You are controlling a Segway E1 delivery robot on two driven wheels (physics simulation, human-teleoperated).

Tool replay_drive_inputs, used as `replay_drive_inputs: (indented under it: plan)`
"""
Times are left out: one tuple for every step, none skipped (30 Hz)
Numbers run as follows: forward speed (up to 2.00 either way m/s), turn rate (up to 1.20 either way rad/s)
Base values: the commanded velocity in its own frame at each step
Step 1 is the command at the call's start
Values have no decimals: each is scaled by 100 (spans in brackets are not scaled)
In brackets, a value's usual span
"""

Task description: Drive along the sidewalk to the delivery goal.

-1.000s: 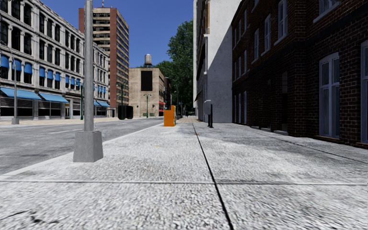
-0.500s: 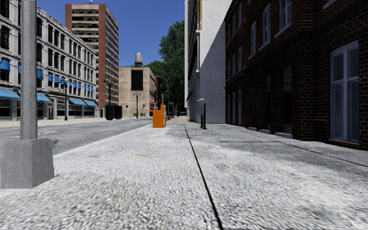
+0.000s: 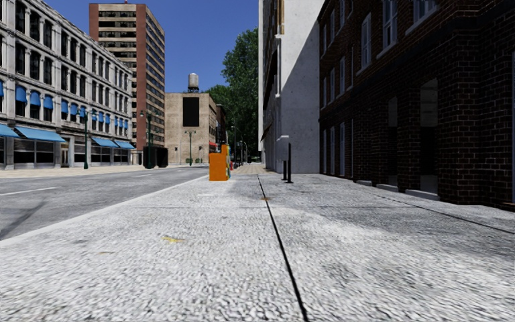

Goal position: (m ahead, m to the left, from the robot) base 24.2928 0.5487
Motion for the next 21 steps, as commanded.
replay_drive_inputs:
  plan:
    - [200,0]
    - [200,0]
    - [200,0]
    - [200,0]
    - [200,0]
    - [200,0]
    - [200,0]
    - [200,0]
    - [200,0]
    - [200,0]
    - [200,0]
    - [200,0]
    - [200,0]
    - [200,0]
    - [200,0]
    - [200,0]
    - [200,0]
    - [200,0]
    - [200,0]
    - [200,0]
    - [200,0]
